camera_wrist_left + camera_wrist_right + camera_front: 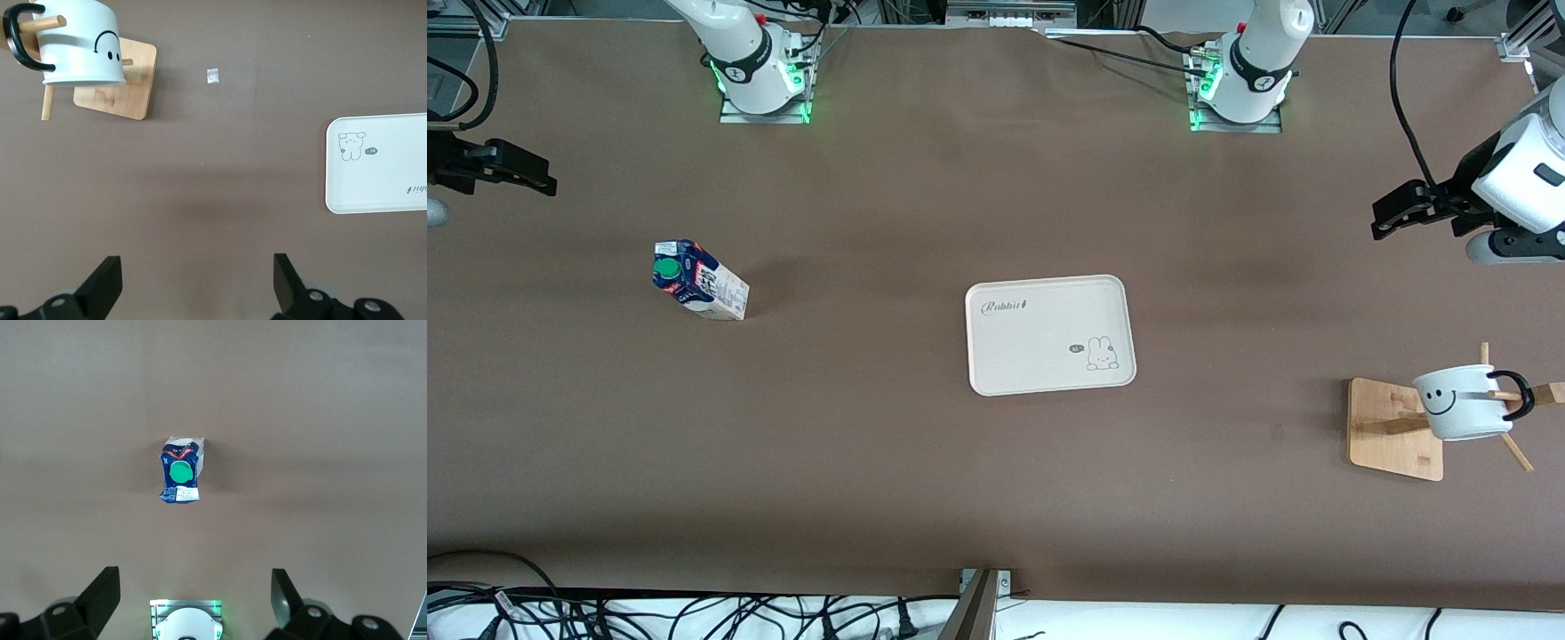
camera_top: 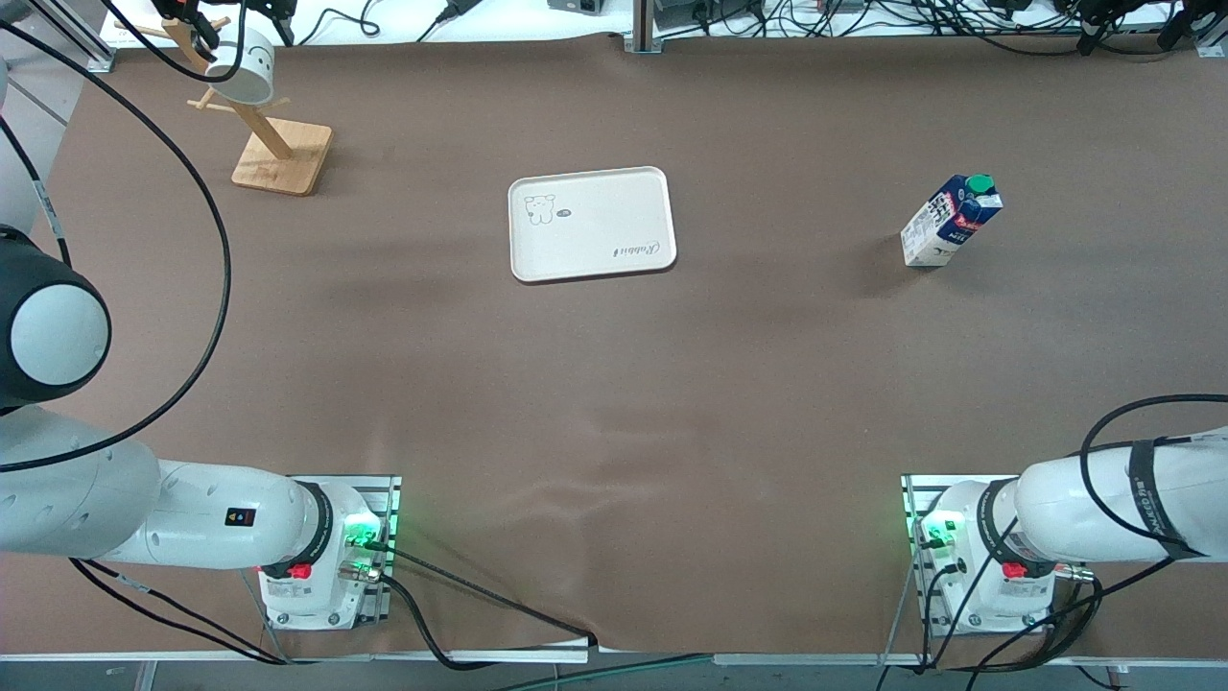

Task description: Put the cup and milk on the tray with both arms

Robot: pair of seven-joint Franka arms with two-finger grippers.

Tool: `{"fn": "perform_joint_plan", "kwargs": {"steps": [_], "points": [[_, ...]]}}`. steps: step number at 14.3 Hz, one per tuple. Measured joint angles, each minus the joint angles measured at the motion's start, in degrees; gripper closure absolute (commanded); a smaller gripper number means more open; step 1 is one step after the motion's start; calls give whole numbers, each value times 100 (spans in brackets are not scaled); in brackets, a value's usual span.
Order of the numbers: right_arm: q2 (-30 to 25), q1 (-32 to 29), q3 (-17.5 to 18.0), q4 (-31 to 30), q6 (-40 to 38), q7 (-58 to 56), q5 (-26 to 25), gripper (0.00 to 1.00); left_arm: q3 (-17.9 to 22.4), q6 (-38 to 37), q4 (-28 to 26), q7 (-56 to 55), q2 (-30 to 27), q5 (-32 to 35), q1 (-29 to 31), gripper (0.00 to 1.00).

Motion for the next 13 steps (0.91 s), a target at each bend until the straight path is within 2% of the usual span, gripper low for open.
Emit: {"fn": "perform_joint_plan", "kwargs": {"steps": [4,8,13], "points": [[66,-4,-21,-33,-62,-28,60,0,0,0,1,0,0,0,10,0],[355,-4,-33,-154,-28,-36,226,0,1,2,3,2,0,0,15,0],[556,-4,-33,-563,691,-42,266,0,-8,60,49,6,0,5,15,0]]}}
